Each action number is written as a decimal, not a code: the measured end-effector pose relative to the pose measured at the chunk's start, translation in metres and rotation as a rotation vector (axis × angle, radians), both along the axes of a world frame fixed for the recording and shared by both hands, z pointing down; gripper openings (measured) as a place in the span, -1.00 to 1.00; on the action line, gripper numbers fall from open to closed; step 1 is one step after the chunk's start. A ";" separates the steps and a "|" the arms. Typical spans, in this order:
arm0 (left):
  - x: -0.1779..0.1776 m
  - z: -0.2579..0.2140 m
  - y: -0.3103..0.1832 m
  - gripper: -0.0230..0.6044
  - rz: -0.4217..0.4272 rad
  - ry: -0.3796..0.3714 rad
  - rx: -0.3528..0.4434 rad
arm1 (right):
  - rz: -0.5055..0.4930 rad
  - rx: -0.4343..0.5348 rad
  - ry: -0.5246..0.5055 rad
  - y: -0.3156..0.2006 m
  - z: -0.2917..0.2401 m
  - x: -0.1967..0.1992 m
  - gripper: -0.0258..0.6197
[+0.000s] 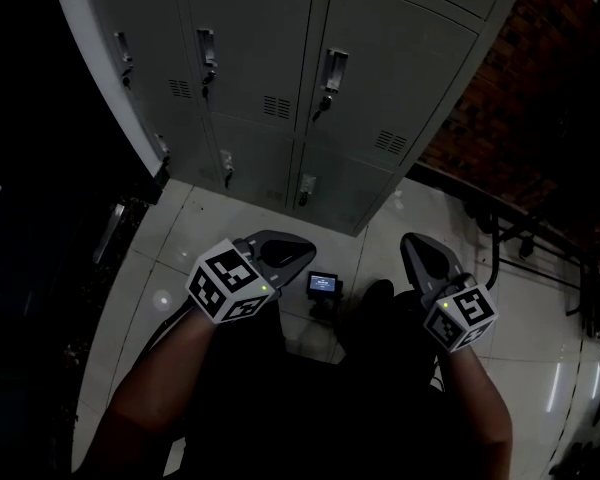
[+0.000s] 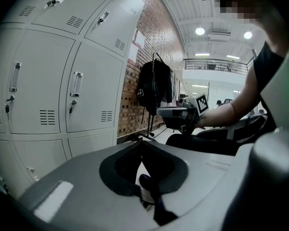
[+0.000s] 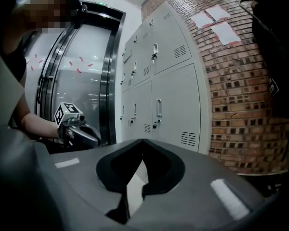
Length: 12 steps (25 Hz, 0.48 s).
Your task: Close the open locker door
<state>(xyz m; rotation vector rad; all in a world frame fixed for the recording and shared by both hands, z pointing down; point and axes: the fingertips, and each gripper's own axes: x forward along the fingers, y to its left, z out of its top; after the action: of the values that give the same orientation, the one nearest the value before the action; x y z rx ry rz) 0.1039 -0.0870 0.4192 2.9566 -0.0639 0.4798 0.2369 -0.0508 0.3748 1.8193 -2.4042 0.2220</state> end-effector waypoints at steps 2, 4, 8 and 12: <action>0.003 0.002 0.001 -0.89 0.005 -0.009 0.005 | -0.027 -0.004 0.019 0.006 0.008 -0.005 -0.91; 0.004 0.003 0.003 -0.89 0.008 -0.016 0.009 | -0.057 -0.006 0.054 0.010 0.013 -0.010 -0.91; 0.004 0.003 0.003 -0.89 0.007 -0.019 0.010 | -0.109 -0.025 0.073 0.015 0.024 -0.015 -0.91; 0.004 0.003 0.002 -0.89 0.005 -0.022 0.010 | -0.140 -0.030 -0.036 0.014 0.023 -0.016 -0.92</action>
<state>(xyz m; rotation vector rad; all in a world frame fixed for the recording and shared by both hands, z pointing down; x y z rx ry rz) 0.1075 -0.0851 0.4222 2.9621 -0.0616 0.5135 0.2208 -0.0373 0.3980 1.6394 -2.5259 0.2778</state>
